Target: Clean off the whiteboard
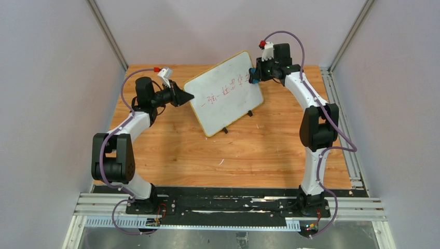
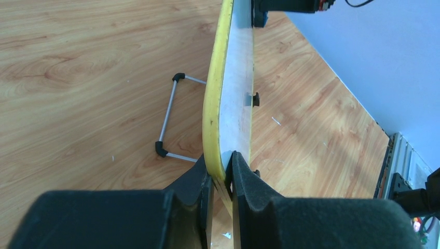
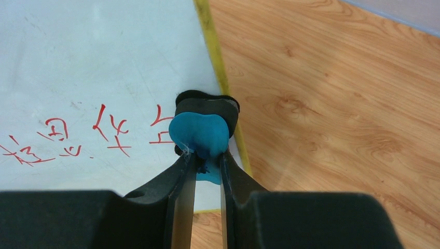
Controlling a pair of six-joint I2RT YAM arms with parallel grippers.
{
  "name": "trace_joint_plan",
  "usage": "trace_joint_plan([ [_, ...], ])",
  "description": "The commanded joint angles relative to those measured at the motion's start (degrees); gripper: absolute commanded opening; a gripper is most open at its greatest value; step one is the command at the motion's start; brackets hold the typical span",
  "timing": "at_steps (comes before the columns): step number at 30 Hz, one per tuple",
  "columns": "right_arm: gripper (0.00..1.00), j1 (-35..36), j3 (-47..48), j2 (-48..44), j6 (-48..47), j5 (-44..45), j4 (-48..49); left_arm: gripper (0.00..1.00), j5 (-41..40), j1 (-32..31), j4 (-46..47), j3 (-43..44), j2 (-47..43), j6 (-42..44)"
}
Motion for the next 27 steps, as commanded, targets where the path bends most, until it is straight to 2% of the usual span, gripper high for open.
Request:
trace_joint_plan([
  [1, 0.01, 4.07, -4.55, -2.86, -0.71, 0.08, 1.82, 0.00, -4.25, -0.17, -3.22, 0.30, 1.58, 7.27],
  [12, 0.00, 9.87, -5.90, -4.78, -1.62, 2.42, 2.99, 0.00, -4.30, -0.17, -3.42, -0.16, 1.45, 7.76],
  [27, 0.01, 2.77, 4.35, 1.72, -5.23, 6.49, -1.77, 0.00, -4.14, -0.17, -5.45, -0.69, 0.48, 9.70],
])
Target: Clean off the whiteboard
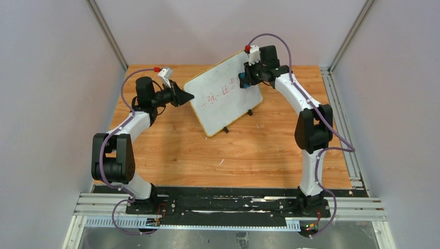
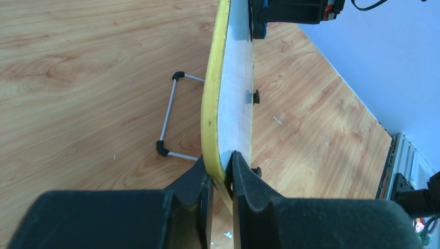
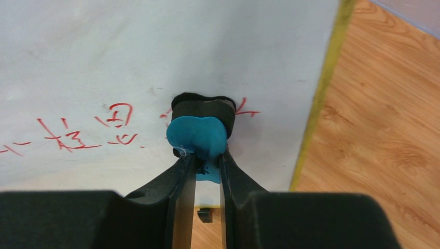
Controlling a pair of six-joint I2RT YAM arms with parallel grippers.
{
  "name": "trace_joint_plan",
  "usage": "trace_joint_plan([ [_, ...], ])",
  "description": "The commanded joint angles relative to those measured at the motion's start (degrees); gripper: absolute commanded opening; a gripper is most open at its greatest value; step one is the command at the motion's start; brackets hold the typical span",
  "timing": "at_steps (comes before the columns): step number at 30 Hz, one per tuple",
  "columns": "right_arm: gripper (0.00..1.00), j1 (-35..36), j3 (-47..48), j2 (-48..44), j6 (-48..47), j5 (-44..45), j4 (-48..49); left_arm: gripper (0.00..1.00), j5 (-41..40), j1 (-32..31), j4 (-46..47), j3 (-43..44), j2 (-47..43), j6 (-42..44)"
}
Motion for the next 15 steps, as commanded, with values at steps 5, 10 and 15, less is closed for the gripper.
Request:
trace_joint_plan([
  [5, 0.01, -5.81, 6.30, 3.43, -1.51, 1.64, 0.93, 0.00, -3.75, -0.04, -5.22, -0.80, 0.11, 9.62],
  [10, 0.01, -6.63, 7.64, 4.10, -0.85, 0.37, 0.85, 0.00, -3.82, -0.04, -5.78, -0.78, -0.01, 10.06],
  [15, 0.01, -5.39, 6.72, 3.55, -0.11, -0.91, 1.22, 0.00, -3.84, -0.04, -5.79, -0.71, 0.01, 9.92],
])
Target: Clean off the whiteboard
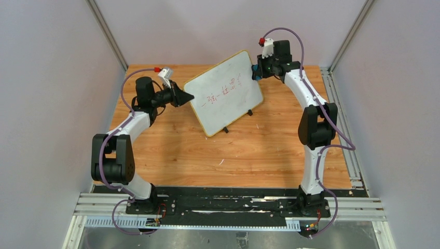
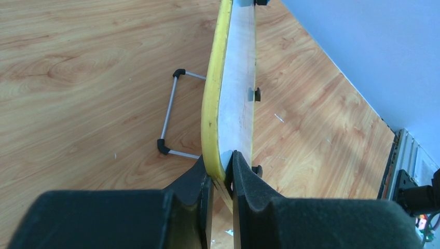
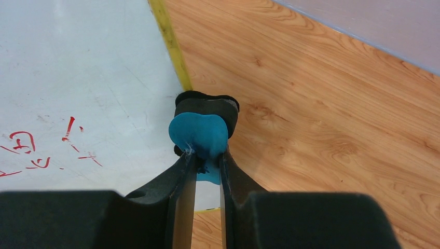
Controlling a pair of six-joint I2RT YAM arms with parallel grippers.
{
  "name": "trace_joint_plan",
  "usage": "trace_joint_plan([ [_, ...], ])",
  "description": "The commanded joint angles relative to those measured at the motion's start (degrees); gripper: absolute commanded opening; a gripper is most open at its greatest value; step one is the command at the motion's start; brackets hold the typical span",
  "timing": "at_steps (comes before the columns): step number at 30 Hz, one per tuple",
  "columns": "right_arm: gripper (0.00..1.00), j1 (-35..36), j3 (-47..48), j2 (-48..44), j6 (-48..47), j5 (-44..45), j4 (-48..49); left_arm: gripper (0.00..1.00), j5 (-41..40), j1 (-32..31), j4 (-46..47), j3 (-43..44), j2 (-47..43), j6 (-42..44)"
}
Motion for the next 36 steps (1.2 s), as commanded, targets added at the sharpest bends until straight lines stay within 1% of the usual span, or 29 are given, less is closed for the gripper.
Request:
trace_joint_plan([
  [1, 0.01, 1.58, 0.26, 0.25, 0.40, -0.66, 1.46, 0.00, -3.96, -0.04, -4.77, -0.71, 0.51, 8.49],
  [10, 0.01, 7.19, -5.07, -3.14, 1.32, 0.23, 3.78, 0.00, -3.92, -0.04, -4.81, -0.54, 0.48, 8.40],
  [18, 0.01, 15.29, -10.05, -7.70, 1.88, 2.39, 5.99, 0.00, -3.80, -0.04, -4.81, -0.62, 0.31, 8.40],
  [22, 0.00, 18.07, -10.80, -7.80, 1.31, 3.89, 6.33, 0.00, -3.71, -0.04, -4.83, -0.69, 0.32, 8.35],
  [26, 0.00, 16.84, -9.46, -6.47, 0.41, 5.35, 5.70, 0.00, -3.71, -0.04, -4.81, -0.71, 0.27, 8.38],
  [30, 0.01, 13.35, -8.18, -4.41, 0.33, 4.80, 4.94, 0.00, -3.84, -0.04, -4.96, -0.79, 0.06, 8.64],
  [36, 0.00, 7.33, -8.87, -4.52, 0.09, 4.67, 5.08, 0.00, -3.81, -0.04, -5.25, -0.56, 0.18, 8.76],
])
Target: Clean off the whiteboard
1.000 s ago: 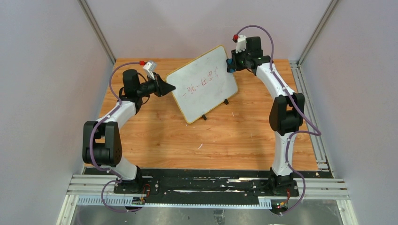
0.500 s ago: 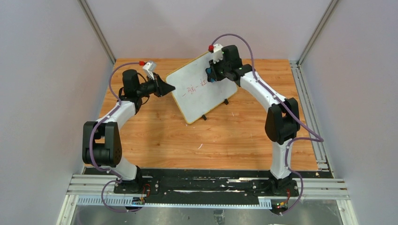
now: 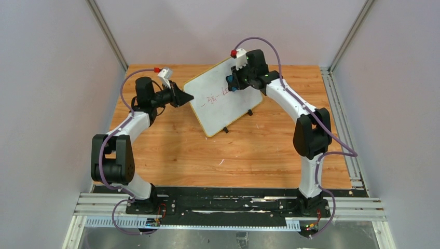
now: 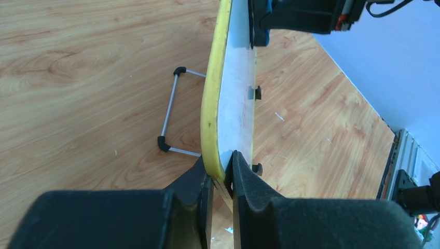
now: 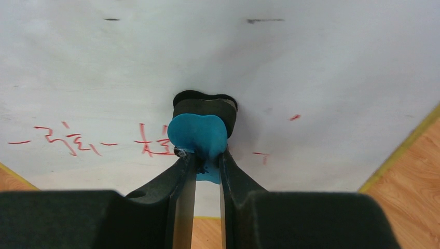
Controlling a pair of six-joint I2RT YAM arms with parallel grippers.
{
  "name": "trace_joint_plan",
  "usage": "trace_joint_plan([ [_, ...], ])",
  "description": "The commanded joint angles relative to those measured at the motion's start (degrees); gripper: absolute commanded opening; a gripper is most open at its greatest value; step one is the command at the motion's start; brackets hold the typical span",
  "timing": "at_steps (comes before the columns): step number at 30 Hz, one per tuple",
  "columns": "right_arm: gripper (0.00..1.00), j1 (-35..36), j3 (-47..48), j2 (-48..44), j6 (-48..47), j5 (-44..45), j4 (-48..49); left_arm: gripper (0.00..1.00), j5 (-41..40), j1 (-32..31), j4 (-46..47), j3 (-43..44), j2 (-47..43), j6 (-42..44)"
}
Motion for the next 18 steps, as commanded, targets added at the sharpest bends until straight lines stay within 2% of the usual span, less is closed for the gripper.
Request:
trace_joint_plan([
  [1, 0.00, -6.93, 0.42, 1.89, -0.53, 1.77, 0.96, 0.00, -3.53, -0.06, -4.09, -0.52, 0.40, 8.54],
  [7, 0.00, -10.41, -0.34, 1.72, 0.03, 0.53, 1.49, 0.00, -3.45, -0.06, -4.09, -0.49, 0.52, 8.45],
  [18, 0.01, -6.27, -5.19, -1.30, 1.96, -0.23, 4.14, 0.00, -3.54, -0.06, -4.09, -0.36, 0.57, 8.43],
])
